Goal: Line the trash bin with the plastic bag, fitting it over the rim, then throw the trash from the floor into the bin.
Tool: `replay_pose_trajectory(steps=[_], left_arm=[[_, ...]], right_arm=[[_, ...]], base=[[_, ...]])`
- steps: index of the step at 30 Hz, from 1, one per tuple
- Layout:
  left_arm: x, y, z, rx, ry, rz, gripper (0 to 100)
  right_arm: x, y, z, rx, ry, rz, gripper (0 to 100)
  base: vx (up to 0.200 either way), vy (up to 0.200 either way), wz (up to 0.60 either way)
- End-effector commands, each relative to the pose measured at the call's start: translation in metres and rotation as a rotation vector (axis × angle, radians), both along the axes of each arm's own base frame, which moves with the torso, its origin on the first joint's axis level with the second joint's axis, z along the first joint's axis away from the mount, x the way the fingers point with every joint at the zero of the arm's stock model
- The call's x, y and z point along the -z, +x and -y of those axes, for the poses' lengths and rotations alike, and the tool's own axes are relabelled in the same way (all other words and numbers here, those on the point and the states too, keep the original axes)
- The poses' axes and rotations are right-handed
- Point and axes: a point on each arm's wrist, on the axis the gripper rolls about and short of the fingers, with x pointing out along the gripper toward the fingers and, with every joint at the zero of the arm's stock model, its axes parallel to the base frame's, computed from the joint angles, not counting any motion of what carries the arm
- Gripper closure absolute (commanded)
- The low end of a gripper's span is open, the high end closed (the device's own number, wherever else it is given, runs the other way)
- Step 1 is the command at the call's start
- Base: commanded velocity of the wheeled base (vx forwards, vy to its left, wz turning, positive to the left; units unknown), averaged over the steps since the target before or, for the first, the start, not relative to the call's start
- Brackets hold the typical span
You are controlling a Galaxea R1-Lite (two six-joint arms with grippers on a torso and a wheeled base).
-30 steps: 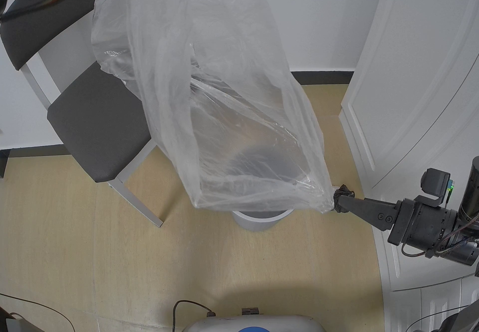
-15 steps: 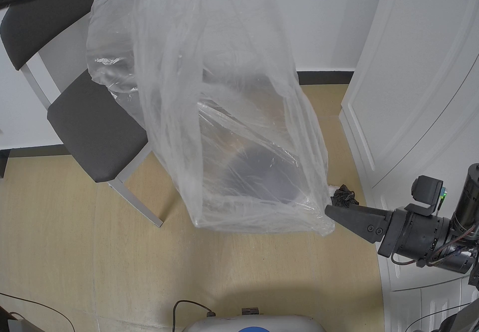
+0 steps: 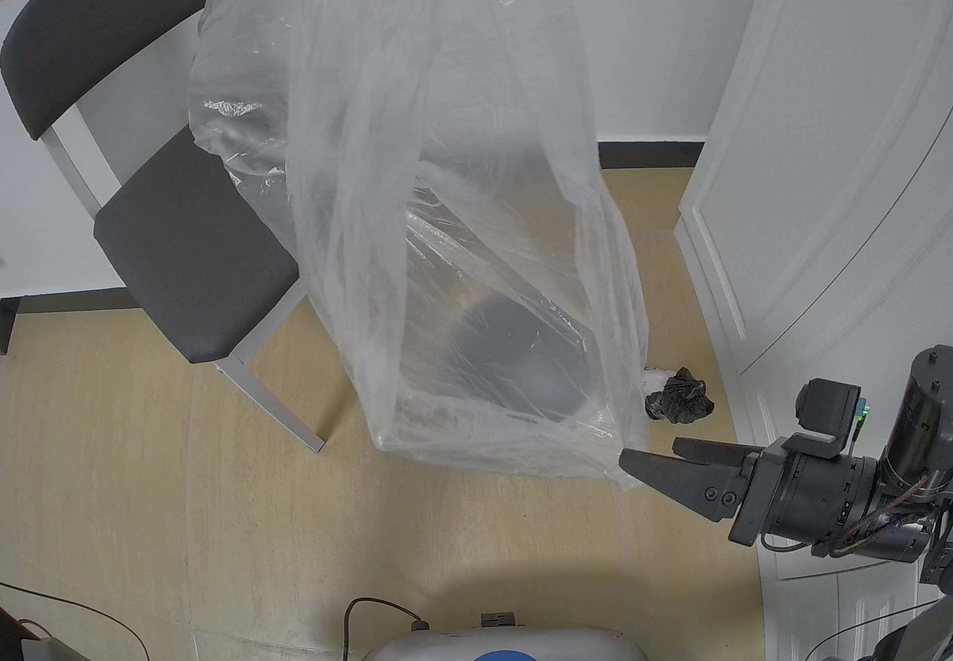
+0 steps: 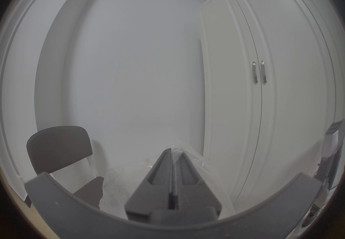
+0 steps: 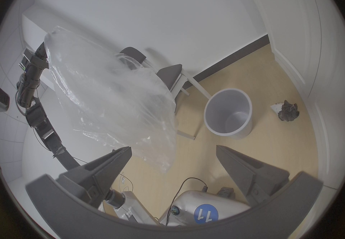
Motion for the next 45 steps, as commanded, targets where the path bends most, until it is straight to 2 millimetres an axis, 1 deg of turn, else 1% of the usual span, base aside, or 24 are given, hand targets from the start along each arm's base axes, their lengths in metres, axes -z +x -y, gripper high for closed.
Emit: replay_pose_trajectory(steps=[1, 7, 14, 17, 19, 20, 21, 23, 27, 38, 45], left_arm=[[0.002, 0.001, 0.004, 0.002, 0.007, -0.003, 100], [0.000, 0.002, 0.008, 0.002, 0.001, -0.001, 100], [-0.001, 0.001, 0.008, 0.009, -0.003, -0.001, 100], [-0.001, 0.001, 0.009, 0.009, -0.001, -0.001, 100], [0.000, 0.001, 0.008, 0.009, 0.000, -0.002, 100], [0.000, 0.001, 0.008, 0.009, 0.000, -0.002, 100], [0.001, 0.001, 0.009, 0.009, 0.003, -0.003, 100], [0.000, 0.001, 0.008, 0.009, 0.001, -0.002, 100], [0.001, 0.001, 0.008, 0.009, 0.003, -0.003, 100], [0.002, 0.001, 0.010, 0.010, 0.007, -0.004, 100], [0.003, -0.002, 0.014, 0.027, 0.010, -0.006, 100]], right_arm=[[0.000, 0.000, -0.001, -0.004, 0.008, 0.008, 0], [0.002, -0.009, -0.003, -0.044, 0.026, 0.036, 0], [0.001, -0.005, -0.006, -0.032, 0.033, 0.035, 0], [-0.007, -0.002, -0.004, -0.014, 0.057, 0.056, 0], [-0.013, -0.001, 0.000, 0.006, 0.078, 0.077, 0], [-0.013, -0.001, 0.000, 0.006, 0.078, 0.077, 0], [-0.019, -0.001, 0.005, 0.020, 0.097, 0.095, 0], [-0.026, -0.005, 0.012, 0.023, 0.125, 0.121, 0], [-0.036, -0.010, 0.017, 0.021, 0.162, 0.142, 0], [-0.037, -0.010, 0.017, 0.020, 0.167, 0.143, 0], [-0.033, -0.004, 0.015, 0.037, 0.162, 0.114, 0]], base=[[0.000, 0.000, 0.00], [0.000, 0.000, 0.00], [0.000, 0.000, 0.00], [0.000, 0.000, 0.00], [0.000, 0.000, 0.00], [0.000, 0.000, 0.00], [0.000, 0.000, 0.00], [0.000, 0.000, 0.00], [0.000, 0.000, 0.00], [0.000, 0.000, 0.00], [0.000, 0.000, 0.00]])
